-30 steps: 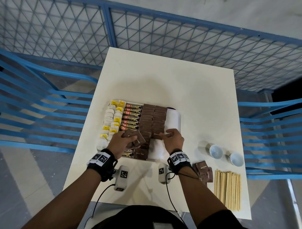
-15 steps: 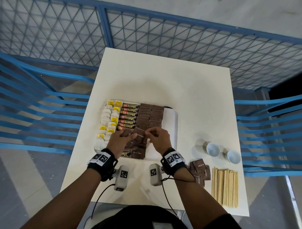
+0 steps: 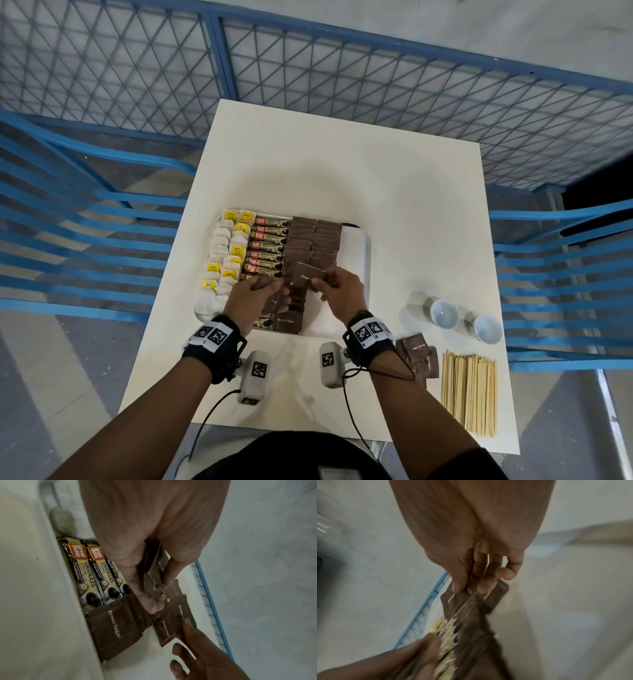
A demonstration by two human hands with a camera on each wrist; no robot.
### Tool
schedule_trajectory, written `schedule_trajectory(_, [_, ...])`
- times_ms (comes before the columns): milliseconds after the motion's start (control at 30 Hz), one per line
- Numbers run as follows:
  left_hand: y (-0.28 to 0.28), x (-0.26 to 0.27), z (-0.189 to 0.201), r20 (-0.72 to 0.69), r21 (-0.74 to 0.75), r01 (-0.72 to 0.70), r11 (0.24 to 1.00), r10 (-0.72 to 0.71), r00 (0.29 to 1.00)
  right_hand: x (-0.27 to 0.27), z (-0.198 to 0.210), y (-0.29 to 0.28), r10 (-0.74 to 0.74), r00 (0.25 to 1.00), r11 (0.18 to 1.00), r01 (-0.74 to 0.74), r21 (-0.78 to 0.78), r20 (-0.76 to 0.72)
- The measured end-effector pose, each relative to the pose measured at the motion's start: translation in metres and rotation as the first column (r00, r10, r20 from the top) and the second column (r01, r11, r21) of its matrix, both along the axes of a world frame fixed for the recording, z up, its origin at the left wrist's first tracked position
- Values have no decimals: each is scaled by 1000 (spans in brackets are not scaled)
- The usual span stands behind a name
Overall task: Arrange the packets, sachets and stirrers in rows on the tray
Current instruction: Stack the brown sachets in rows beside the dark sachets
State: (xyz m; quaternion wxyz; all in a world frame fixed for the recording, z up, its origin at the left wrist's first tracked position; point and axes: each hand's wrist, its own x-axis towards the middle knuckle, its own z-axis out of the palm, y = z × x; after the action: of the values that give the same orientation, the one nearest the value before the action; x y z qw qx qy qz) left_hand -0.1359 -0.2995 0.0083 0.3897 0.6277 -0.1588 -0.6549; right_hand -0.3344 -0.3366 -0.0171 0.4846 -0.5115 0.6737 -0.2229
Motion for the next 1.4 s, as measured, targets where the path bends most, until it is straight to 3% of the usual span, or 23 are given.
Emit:
schedule_trajectory(133, [-1, 6, -1, -14, 26, 18, 1000, -18, 1000, -22, -10, -1, -91, 987, 996, 92, -4, -131])
schedule_trajectory(300, [4, 10, 0, -42, 8, 75, 997, -75, 996, -25, -11, 1, -75, 978, 995, 86, 48, -196])
schedule_trajectory(900, [2, 14, 4, -45, 51, 106, 993, -103, 994, -16, -15, -1, -160, 964, 985, 170, 30, -215])
schedule_trajectory(1200, [4, 15, 7, -43, 4, 149, 989, -149, 988, -15, -9, 2, -192, 955, 981, 194, -12, -225])
schedule_trajectory(1300, [3, 13, 9, -32, 2, 164, 986, -164, 986, -5, -1, 5, -145, 972, 985, 122, -126, -187])
schedule_trajectory(1400, [3, 9, 7, 47, 15, 160, 987, -161, 986, 11, 8, 3, 91, 995, 991, -95, -97, -51])
